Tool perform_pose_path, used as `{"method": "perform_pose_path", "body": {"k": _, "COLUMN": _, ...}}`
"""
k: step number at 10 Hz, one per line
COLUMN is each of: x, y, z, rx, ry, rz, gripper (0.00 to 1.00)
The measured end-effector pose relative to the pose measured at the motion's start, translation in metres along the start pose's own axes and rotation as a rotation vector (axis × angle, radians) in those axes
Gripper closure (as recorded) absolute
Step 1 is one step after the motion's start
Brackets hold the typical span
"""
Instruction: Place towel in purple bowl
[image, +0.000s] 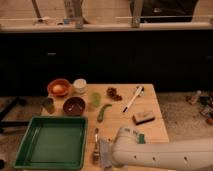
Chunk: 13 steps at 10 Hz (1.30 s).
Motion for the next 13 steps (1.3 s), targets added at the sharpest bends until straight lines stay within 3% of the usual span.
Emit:
{"method": "perform_pose_path", "body": {"k": 6, "x": 0.005, "y": -0.005, "z": 0.031, "rx": -0.061, "ry": 0.015, "rz": 0.006, "gripper": 0.20}}
{"method": "perform_pose_path", "body": {"k": 8, "x": 0.009, "y": -0.002, "z": 0.039, "rx": -0.079, "ry": 0.020, "rz": 0.010, "gripper": 0.34}}
{"method": "perform_pose_path", "body": {"k": 13, "x": 0.014, "y": 0.000, "z": 0.042, "rx": -0.090, "ry": 0.026, "rz": -0.004, "gripper": 0.84}}
